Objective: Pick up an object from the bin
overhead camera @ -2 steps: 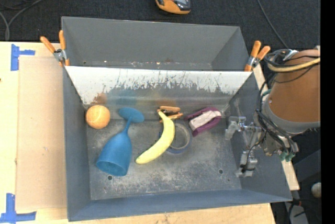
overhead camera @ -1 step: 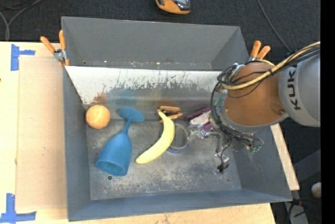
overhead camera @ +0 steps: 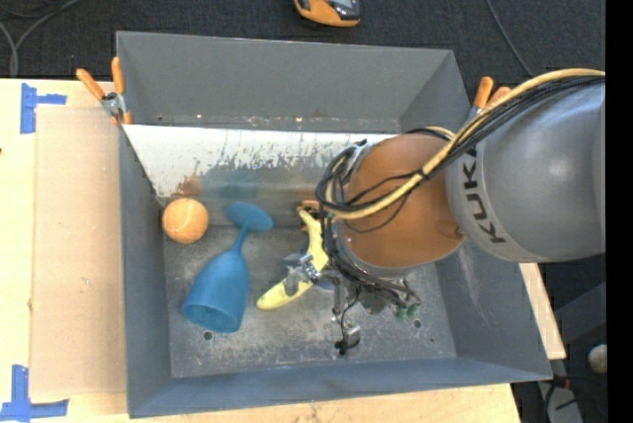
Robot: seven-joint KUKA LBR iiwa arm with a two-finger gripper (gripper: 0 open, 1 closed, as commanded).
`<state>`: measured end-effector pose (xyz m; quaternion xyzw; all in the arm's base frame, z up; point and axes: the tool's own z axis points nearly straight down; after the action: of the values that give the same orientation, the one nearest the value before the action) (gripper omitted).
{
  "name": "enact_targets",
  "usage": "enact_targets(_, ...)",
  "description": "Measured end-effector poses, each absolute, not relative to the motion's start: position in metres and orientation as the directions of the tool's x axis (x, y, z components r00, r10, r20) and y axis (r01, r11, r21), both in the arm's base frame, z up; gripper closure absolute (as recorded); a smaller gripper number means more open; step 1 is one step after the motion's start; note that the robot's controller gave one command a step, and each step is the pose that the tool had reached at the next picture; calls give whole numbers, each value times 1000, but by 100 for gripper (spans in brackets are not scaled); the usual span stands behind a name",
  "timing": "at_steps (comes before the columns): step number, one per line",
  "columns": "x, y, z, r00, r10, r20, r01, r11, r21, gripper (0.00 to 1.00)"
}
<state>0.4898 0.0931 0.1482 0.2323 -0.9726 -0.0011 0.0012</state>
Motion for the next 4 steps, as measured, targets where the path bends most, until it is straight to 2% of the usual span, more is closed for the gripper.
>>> enact_targets(1,550,71,101,-700,-714,8,-714,700,9,0)
enact_targets(2,565,61,69,-860,-510,1,-510,860,9,0)
enact_targets(3,566,58,70,-641,-768,6,-768,641,12,100)
enact_targets(4,566,58,70,-641,-767,6,-767,641,12,100)
